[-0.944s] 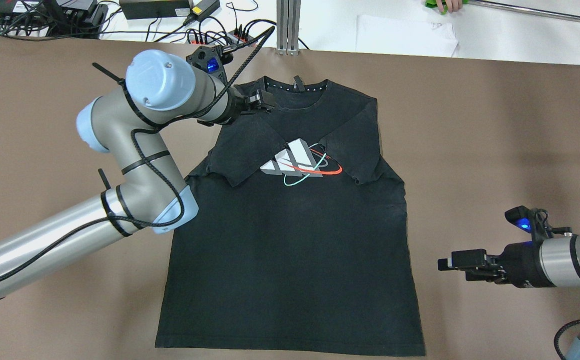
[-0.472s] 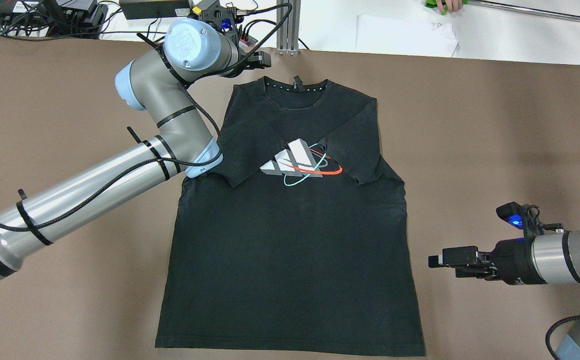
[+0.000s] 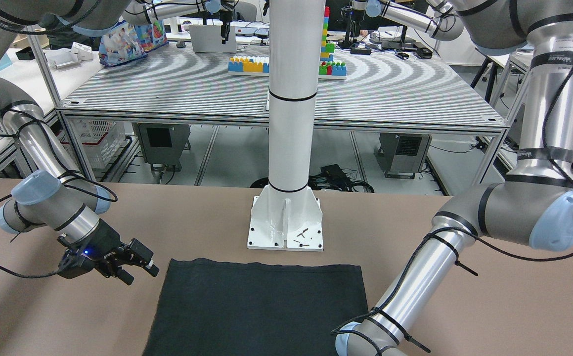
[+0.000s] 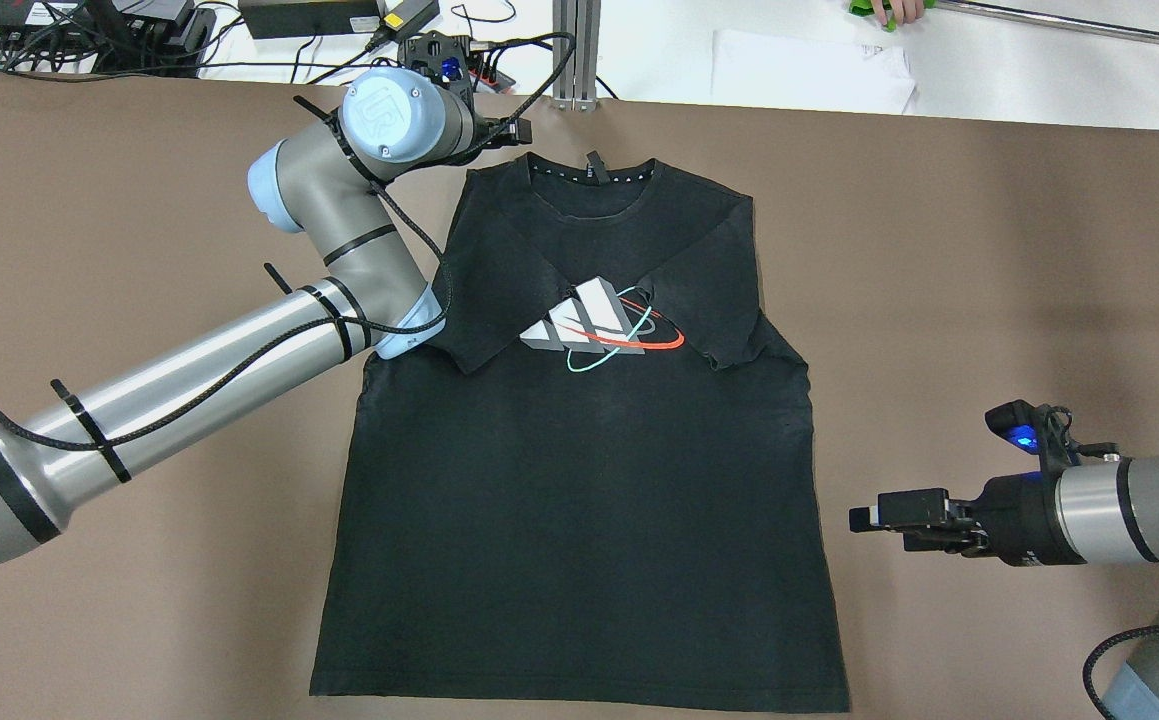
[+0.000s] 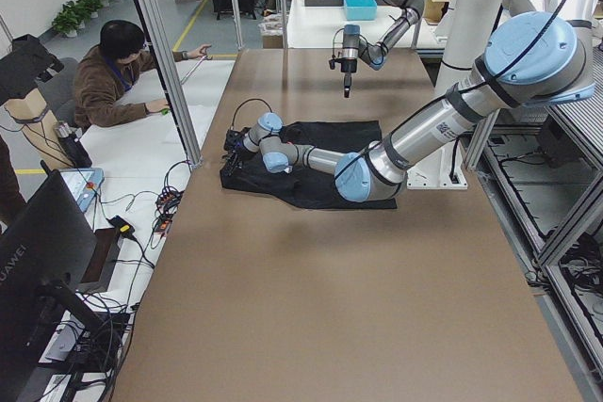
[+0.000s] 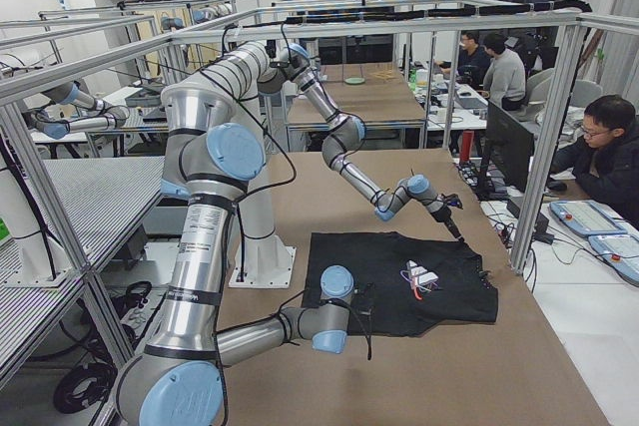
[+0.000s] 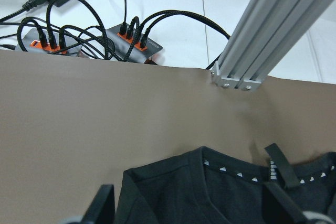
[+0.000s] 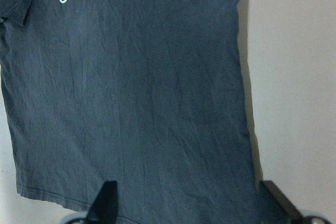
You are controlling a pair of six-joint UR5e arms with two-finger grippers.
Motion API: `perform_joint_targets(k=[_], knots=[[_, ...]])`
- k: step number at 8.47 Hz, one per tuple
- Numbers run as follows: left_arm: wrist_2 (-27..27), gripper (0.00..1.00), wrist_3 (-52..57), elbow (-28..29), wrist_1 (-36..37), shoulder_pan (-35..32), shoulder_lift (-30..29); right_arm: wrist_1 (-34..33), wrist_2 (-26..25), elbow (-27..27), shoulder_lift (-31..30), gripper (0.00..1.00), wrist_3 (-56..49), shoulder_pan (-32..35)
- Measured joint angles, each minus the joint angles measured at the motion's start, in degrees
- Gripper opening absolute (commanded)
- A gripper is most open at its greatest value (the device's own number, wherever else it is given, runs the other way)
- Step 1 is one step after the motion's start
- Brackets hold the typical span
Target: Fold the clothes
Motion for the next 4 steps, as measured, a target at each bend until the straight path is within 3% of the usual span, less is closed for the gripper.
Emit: perform_joint_targets(k=[2, 4], knots=[[1.0, 0.72, -0.1, 0.6, -0.4, 1.5, 0.1, -0.2, 0.1, 0.0, 0.1, 0.94, -0.1, 0.0], [1.3, 0.65, -0.1, 1.2, -0.5, 2.3, 0.2, -0.3, 0.1, 0.0, 0.2, 0.94, -0.1, 0.1]])
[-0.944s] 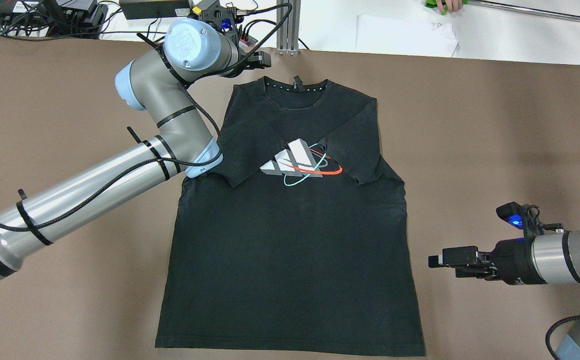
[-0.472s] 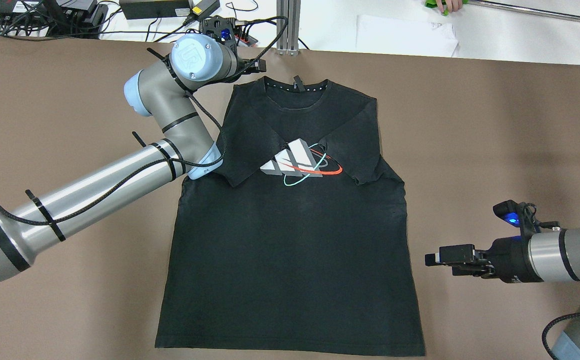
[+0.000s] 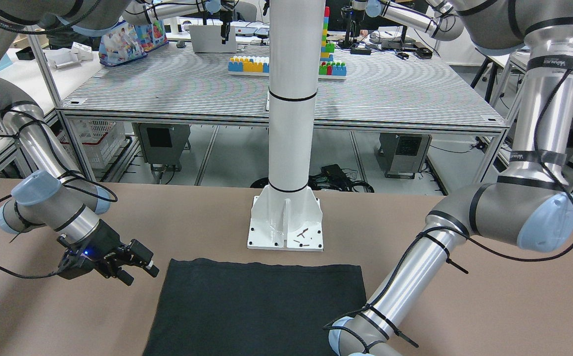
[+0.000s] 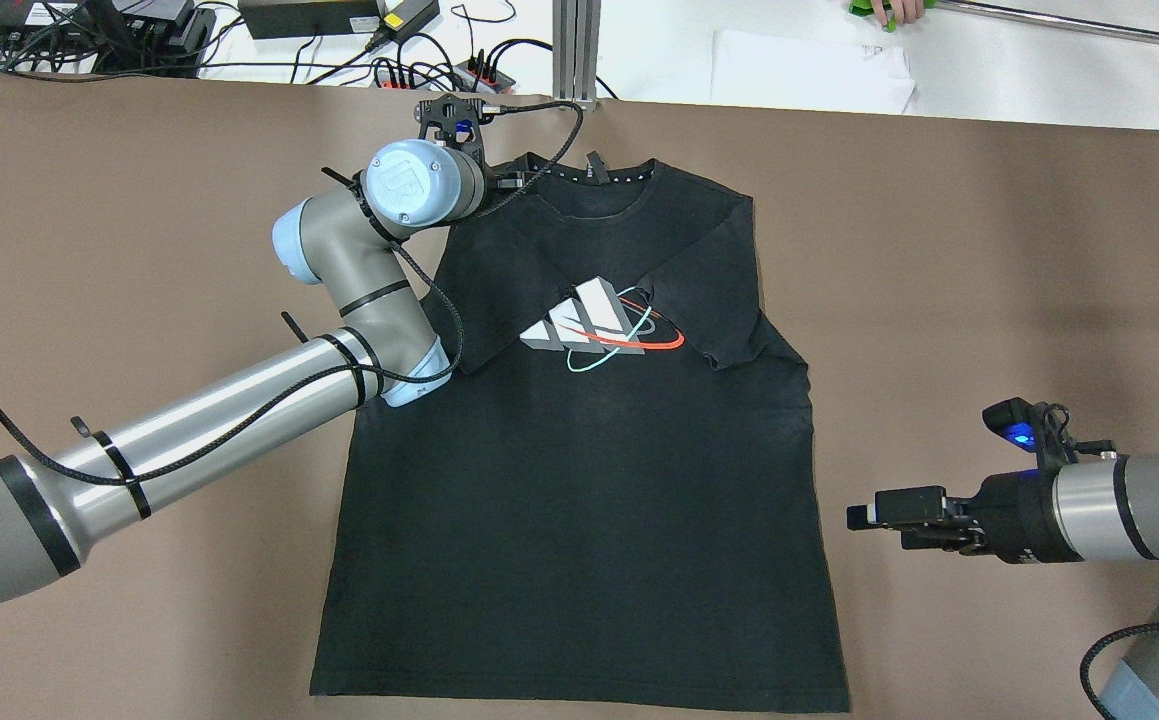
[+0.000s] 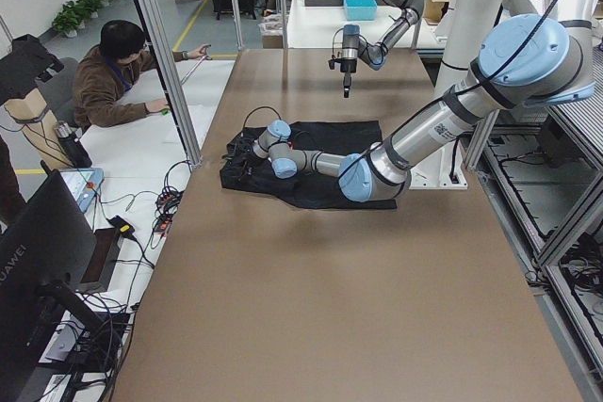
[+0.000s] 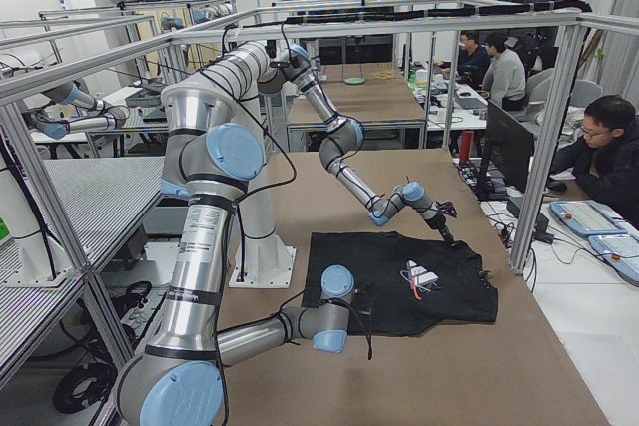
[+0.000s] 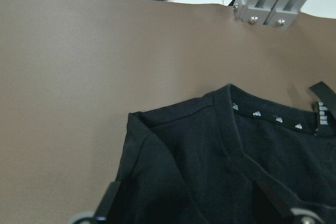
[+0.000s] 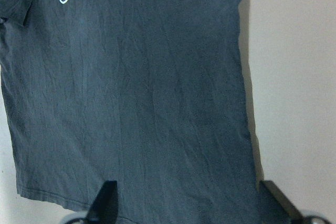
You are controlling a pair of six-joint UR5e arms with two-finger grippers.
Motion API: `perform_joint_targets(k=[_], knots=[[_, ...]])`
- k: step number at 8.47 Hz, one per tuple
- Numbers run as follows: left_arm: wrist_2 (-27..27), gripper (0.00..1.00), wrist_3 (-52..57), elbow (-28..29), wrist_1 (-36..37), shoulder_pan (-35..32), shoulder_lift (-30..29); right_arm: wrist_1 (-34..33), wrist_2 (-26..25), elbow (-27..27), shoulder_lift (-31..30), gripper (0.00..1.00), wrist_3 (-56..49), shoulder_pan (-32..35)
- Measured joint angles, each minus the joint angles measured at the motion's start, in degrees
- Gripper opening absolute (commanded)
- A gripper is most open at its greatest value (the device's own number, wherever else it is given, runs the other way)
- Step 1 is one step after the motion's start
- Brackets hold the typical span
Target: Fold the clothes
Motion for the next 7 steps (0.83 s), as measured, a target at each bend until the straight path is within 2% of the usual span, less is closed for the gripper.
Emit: perform_joint_targets(k=[2, 7], knots=[[0.1, 0.61, 0.1, 0.4, 0.0, -0.5, 0.1, -0.1, 0.0, 0.0, 0.0, 0.94, 0.0, 0.2], [-0.5, 0.62, 0.6, 0.6, 0.2, -3.1, -0.1, -0.1, 0.1, 0.0, 0.0, 0.94, 0.0, 0.4]])
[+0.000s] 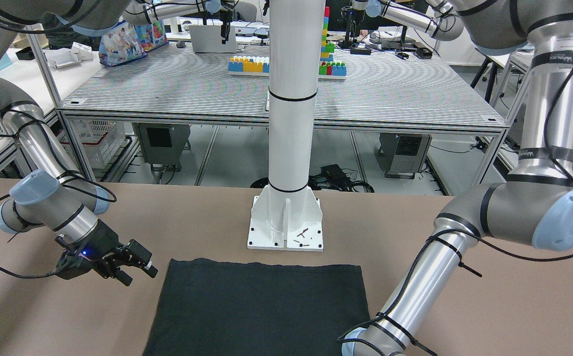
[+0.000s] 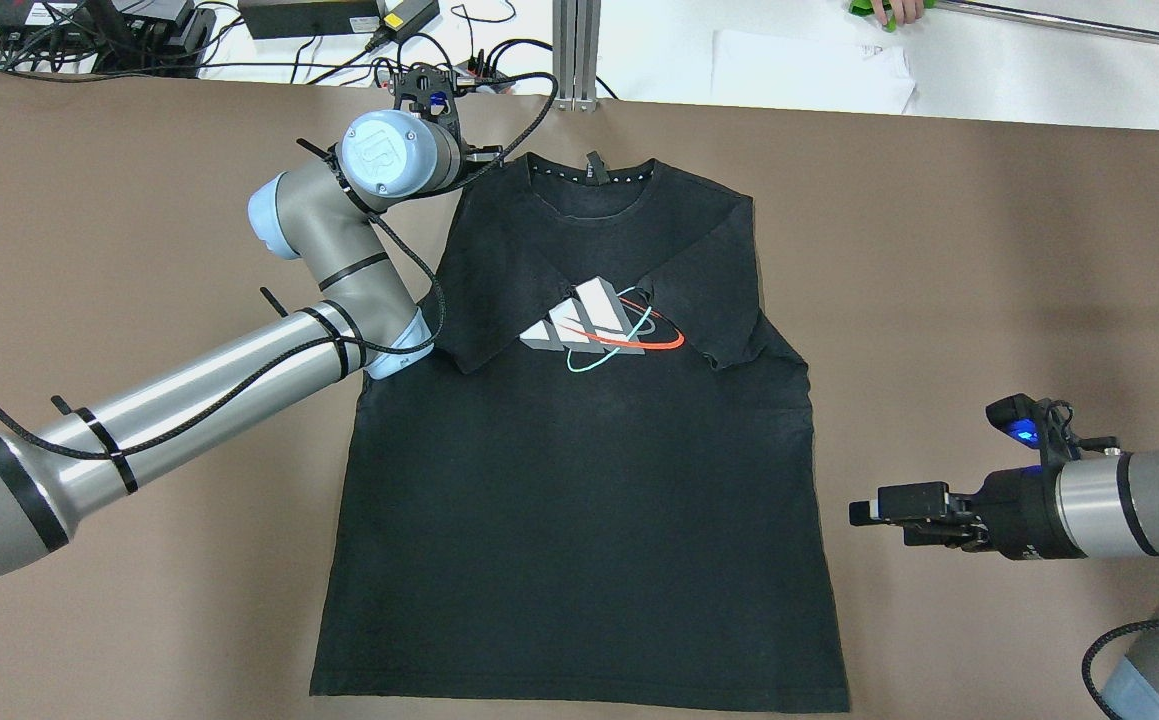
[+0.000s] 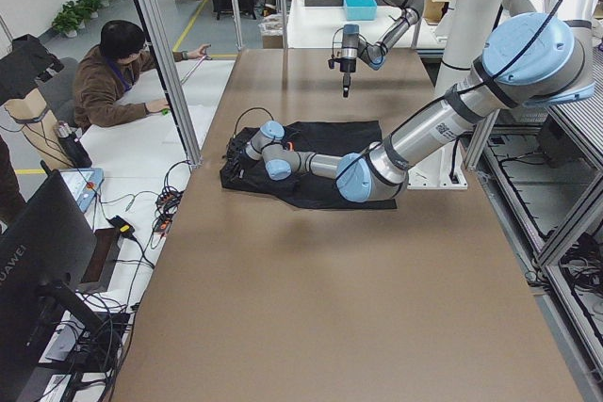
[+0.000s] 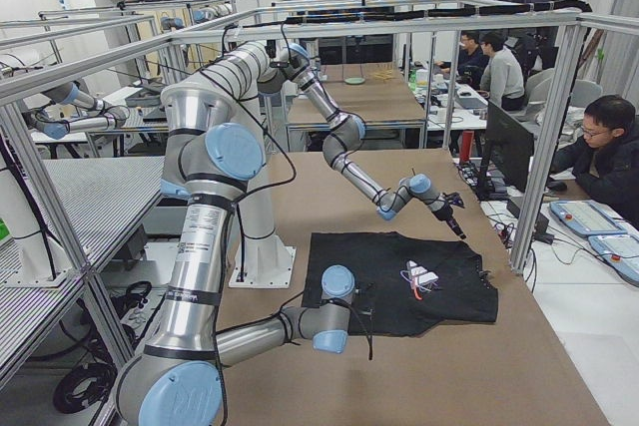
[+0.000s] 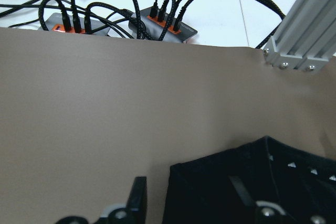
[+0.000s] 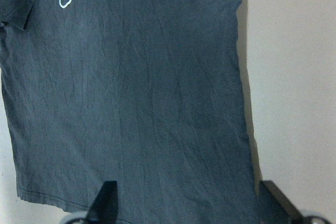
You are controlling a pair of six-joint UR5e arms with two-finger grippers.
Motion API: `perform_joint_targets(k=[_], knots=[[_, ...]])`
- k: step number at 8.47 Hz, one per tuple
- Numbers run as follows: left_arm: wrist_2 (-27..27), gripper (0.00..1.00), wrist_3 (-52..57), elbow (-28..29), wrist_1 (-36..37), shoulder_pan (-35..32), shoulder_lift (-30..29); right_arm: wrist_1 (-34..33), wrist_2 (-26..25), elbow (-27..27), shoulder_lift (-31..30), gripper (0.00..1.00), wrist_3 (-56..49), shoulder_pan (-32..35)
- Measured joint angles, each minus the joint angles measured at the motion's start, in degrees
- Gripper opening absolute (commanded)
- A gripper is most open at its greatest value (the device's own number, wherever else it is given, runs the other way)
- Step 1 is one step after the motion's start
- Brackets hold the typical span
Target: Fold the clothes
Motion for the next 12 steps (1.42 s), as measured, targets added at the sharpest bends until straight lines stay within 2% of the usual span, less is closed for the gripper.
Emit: perform_joint_targets(k=[5, 6, 7, 12], knots=[[0.7, 0.62, -0.1, 2.3, 0.0, 0.8, -1.0, 0.0, -0.2, -0.1, 0.0, 0.94, 0.0, 0.0], [1.0, 0.45, -0.1, 2.8, 0.0, 1.2, -1.3, 0.0, -0.2, -0.2, 0.0, 0.94, 0.0, 0.0], [1.2, 0.02, -0.1, 3.0, 0.0, 1.6, -1.6, 0.0, -0.2, -0.2, 0.0, 0.94, 0.0, 0.0], [1.1, 0.00, 0.0, 3.4, 0.1, 1.8, -1.9, 0.0, -0.2, -0.4, -0.1, 0.94, -0.4, 0.2]])
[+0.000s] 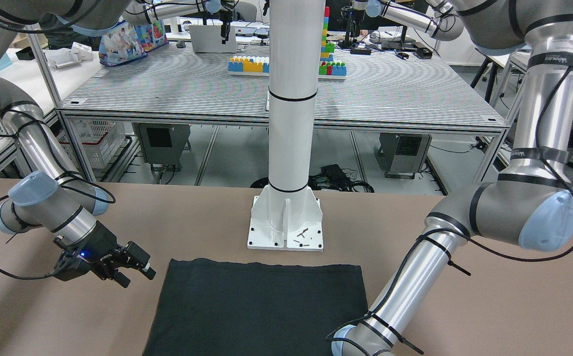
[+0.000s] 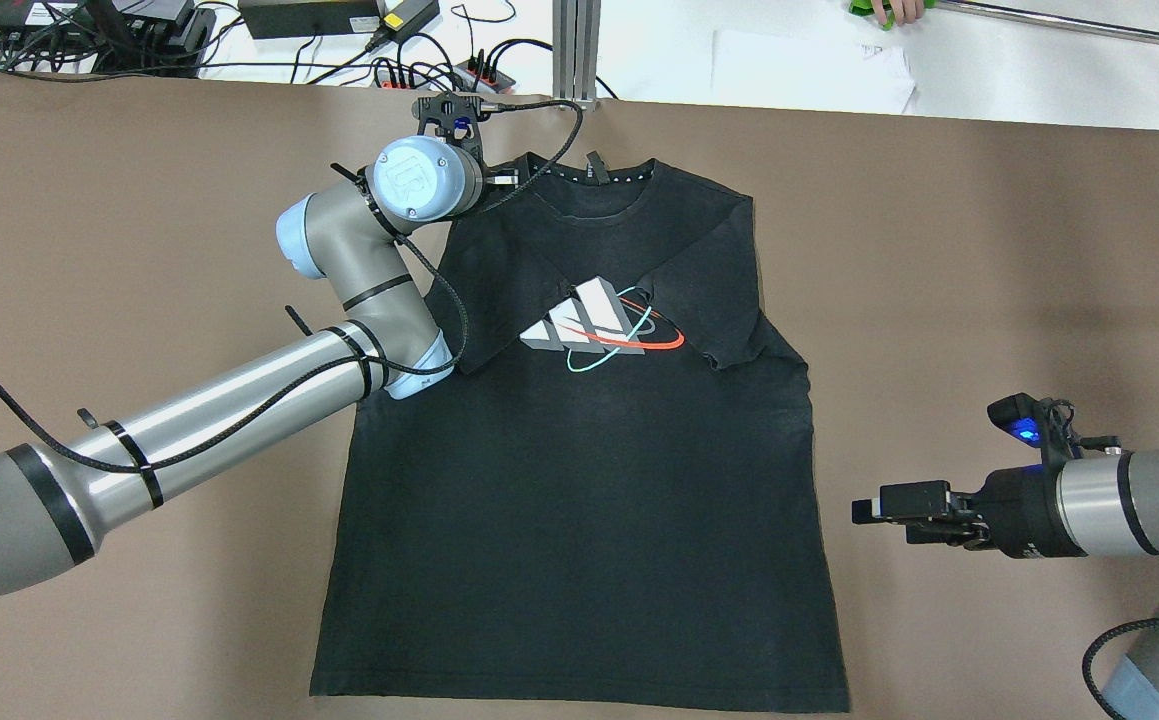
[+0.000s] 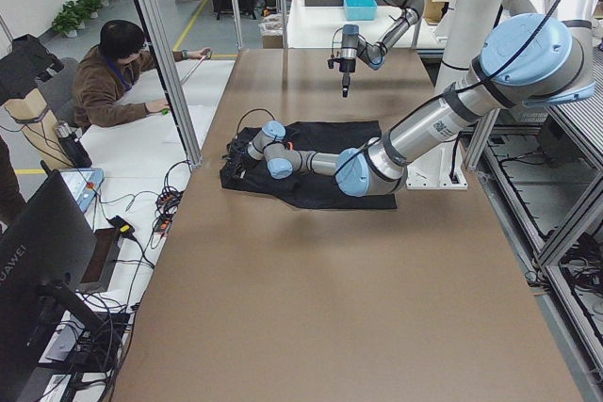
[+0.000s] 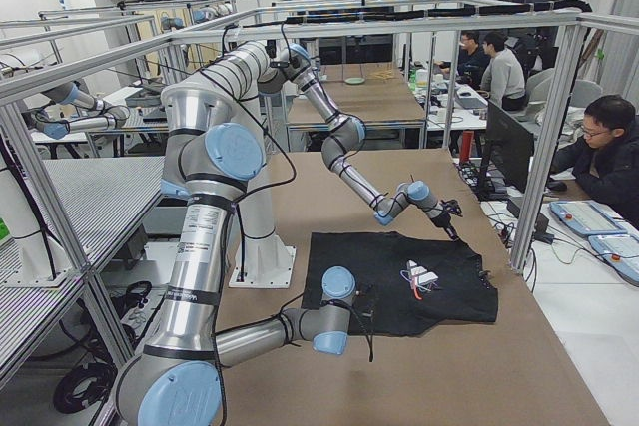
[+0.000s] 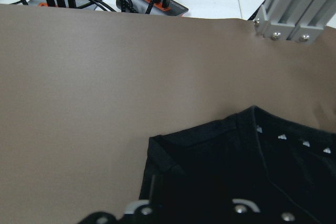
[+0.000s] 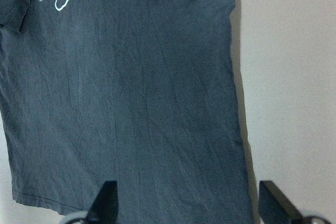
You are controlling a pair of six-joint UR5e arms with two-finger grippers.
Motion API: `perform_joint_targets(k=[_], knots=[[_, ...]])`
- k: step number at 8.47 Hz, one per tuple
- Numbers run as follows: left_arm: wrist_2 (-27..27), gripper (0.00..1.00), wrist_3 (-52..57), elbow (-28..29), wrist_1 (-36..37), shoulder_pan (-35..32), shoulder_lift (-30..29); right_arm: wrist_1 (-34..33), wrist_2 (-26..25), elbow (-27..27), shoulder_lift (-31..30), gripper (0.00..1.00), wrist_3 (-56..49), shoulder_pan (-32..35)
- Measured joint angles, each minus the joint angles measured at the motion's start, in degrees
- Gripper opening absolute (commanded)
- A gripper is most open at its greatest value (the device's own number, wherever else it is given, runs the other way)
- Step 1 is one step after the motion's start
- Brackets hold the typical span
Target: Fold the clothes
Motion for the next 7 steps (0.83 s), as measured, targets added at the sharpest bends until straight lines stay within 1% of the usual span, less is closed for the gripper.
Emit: perform_joint_targets(k=[5, 7], knots=[[-0.3, 0.00, 2.9, 0.7, 0.5, -3.0, 1.3, 0.0, 0.0, 0.0, 0.0, 0.94, -0.1, 0.1], [-0.1, 0.47, 3.7, 0.7, 0.5, -3.3, 1.8, 0.0, 0.0, 0.0, 0.1, 0.94, -0.1, 0.3]])
